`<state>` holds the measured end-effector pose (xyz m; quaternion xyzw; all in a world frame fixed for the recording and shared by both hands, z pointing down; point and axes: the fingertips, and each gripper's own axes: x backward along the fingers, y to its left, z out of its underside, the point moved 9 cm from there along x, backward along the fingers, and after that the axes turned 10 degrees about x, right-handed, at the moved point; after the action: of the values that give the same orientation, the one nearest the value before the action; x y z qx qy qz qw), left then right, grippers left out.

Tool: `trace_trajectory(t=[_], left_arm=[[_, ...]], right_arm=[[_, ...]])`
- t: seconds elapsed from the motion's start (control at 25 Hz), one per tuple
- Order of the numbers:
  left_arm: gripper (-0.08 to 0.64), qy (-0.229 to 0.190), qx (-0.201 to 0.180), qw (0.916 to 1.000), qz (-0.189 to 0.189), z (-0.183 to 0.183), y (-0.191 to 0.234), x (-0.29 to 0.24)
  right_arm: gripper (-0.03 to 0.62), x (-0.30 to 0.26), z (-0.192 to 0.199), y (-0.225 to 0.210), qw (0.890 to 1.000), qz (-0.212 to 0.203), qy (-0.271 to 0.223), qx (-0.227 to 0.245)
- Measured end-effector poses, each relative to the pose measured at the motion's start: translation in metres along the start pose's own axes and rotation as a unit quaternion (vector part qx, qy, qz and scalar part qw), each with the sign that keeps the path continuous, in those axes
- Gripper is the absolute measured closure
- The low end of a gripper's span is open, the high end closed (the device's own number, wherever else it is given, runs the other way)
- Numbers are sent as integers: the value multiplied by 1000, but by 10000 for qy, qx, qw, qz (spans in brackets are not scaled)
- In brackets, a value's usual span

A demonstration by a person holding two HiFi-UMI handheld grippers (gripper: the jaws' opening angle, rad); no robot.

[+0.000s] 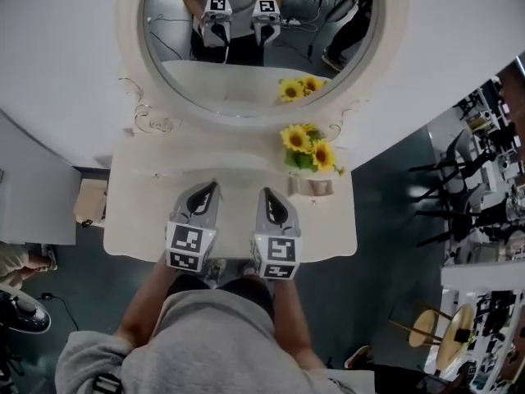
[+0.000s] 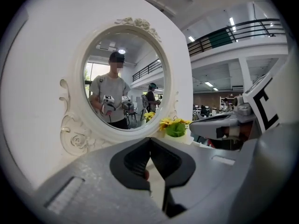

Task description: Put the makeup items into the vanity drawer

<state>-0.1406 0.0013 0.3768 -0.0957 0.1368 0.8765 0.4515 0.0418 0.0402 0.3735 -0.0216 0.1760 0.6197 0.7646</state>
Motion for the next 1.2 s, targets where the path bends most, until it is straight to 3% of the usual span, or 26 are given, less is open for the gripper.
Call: trace_trajectory(t=[0.56,1.2], left_arm=[[549,333,590,9900,-1237,43,53,31],[549,1000,1207,9697,-1876,121,86,13]], right_arm=[[586,-60,16,43,9922,-1184,284,253],[586,-133,97,73,9711,-1991,1231,460]])
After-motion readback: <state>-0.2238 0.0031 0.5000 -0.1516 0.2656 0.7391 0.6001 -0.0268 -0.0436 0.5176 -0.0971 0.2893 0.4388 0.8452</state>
